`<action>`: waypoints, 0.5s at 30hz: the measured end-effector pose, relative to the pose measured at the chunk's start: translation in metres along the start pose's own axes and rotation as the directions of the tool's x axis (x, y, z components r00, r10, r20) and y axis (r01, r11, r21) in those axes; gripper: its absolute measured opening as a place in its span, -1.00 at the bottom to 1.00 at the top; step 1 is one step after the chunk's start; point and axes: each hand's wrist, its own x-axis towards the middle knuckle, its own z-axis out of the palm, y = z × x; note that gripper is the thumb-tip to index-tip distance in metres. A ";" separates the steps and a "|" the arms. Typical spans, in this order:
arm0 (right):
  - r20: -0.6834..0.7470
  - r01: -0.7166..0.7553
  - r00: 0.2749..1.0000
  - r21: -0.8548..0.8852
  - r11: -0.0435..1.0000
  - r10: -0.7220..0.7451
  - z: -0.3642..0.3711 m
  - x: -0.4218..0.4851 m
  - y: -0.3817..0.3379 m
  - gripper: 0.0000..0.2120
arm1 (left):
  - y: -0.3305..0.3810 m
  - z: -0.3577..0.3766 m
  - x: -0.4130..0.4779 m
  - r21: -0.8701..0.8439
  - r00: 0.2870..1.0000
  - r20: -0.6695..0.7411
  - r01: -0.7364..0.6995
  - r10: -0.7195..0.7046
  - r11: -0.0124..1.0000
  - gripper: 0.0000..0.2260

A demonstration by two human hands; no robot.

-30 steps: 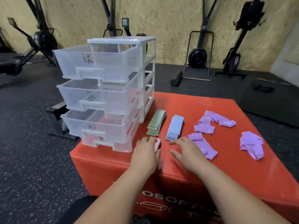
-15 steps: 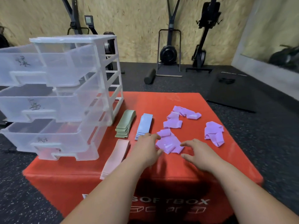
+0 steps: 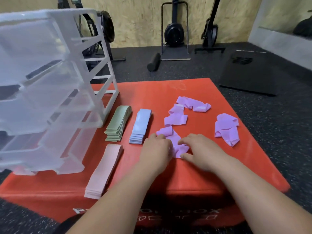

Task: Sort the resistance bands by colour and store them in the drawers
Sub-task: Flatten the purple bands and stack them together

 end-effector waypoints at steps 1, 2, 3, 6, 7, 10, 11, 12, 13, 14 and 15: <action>-0.005 -0.008 1.000 0.004 1.000 0.008 0.001 0.003 0.003 -0.59 | 0.000 0.002 0.004 -0.001 1.000 -0.015 -0.009 0.009 1.000 -0.74; -0.019 -0.015 1.000 0.010 1.000 0.015 0.001 0.005 0.006 -0.62 | 0.000 0.002 0.007 -0.034 1.000 -0.028 0.001 -0.002 0.999 -0.74; -0.039 -0.020 0.999 0.018 1.000 0.021 0.000 0.007 0.009 -0.65 | 0.001 0.000 0.010 -0.104 0.999 -0.026 0.023 -0.026 0.994 -0.76; -0.080 -0.048 0.995 0.177 0.983 0.063 -0.007 0.011 0.019 -0.80 | 0.006 -0.010 0.014 -0.508 0.996 0.032 0.086 -0.081 0.857 -0.84; -0.077 -0.063 0.993 0.264 0.962 0.086 -0.010 0.012 0.022 -0.85 | 0.009 -0.015 0.016 -0.623 0.995 0.062 0.099 -0.077 0.776 -0.87; 0.007 -0.116 0.991 0.582 0.805 0.137 -0.019 0.013 0.025 -0.80 | 0.013 -0.025 0.019 -0.829 0.986 0.161 0.158 -0.040 0.537 -0.96; 0.042 -0.150 0.986 0.659 0.736 0.164 -0.022 0.012 0.025 -0.77 | 0.012 -0.027 0.020 -0.846 0.982 0.188 0.176 -0.026 0.504 -0.94; 0.073 -0.188 0.978 0.702 0.687 0.193 -0.025 0.010 0.025 -0.77 | 0.009 -0.028 0.021 -0.847 0.975 0.220 0.196 -0.009 0.495 -0.91; 0.098 -0.218 0.972 0.719 0.660 0.214 -0.027 0.007 0.024 -0.79 | 0.006 -0.028 0.022 -0.838 0.967 0.255 0.211 0.020 0.503 -0.89; 0.121 -0.239 0.968 0.723 0.648 0.222 -0.028 0.005 0.024 -0.81 | 0.004 -0.028 0.023 -0.834 0.954 0.290 0.217 0.069 0.507 -0.87; 0.146 -0.257 0.964 0.717 0.648 0.220 -0.028 0.004 0.025 -0.80 | 0.002 -0.028 0.023 -0.830 0.938 0.324 0.220 0.122 0.512 -0.83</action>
